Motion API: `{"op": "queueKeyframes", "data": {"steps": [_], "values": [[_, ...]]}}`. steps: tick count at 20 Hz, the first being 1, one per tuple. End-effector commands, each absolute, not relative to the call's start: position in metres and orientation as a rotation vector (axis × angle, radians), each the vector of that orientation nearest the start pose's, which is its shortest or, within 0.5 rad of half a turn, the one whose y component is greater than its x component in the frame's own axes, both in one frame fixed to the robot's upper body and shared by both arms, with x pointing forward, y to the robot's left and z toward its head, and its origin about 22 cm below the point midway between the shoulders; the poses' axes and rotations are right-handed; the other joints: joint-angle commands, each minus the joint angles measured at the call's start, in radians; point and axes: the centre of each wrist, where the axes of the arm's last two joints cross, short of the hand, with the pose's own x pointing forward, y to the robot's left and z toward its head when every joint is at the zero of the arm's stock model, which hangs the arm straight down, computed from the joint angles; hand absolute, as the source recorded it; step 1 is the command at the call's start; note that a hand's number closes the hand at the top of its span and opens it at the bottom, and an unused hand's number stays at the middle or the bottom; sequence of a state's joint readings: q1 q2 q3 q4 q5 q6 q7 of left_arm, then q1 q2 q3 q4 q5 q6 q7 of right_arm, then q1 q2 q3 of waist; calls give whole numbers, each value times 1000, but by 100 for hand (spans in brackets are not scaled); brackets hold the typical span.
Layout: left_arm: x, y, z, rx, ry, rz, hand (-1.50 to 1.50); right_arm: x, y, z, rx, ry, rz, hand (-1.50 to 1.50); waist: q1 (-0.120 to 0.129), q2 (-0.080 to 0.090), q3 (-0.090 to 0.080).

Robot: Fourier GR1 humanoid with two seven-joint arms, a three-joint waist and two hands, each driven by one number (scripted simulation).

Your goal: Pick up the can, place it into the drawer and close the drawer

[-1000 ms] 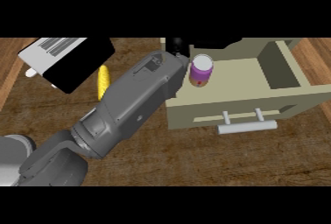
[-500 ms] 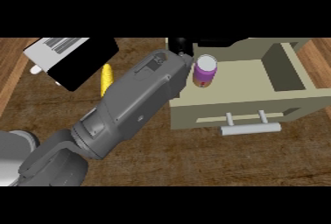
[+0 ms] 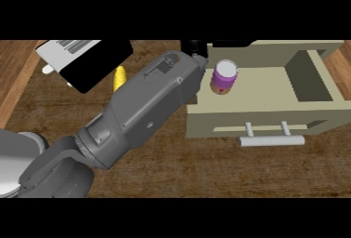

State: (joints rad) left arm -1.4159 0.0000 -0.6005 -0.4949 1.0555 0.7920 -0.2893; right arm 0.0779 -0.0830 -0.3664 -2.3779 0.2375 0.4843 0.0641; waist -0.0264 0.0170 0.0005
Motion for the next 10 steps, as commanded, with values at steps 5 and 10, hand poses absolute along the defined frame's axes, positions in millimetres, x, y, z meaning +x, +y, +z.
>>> {"op": "queueKeyframes", "data": {"steps": [5, 10], "values": [[412, -26, 190, -56, -1707, 155, -150, 208, -250, 167, -680, -1976, 730, -150, 32, -7, -1], [414, -16, 181, -24, -1709, 141, -150, 250, -228, 154, -792, -1944, 812, -150, 56, -15, -1]]}}
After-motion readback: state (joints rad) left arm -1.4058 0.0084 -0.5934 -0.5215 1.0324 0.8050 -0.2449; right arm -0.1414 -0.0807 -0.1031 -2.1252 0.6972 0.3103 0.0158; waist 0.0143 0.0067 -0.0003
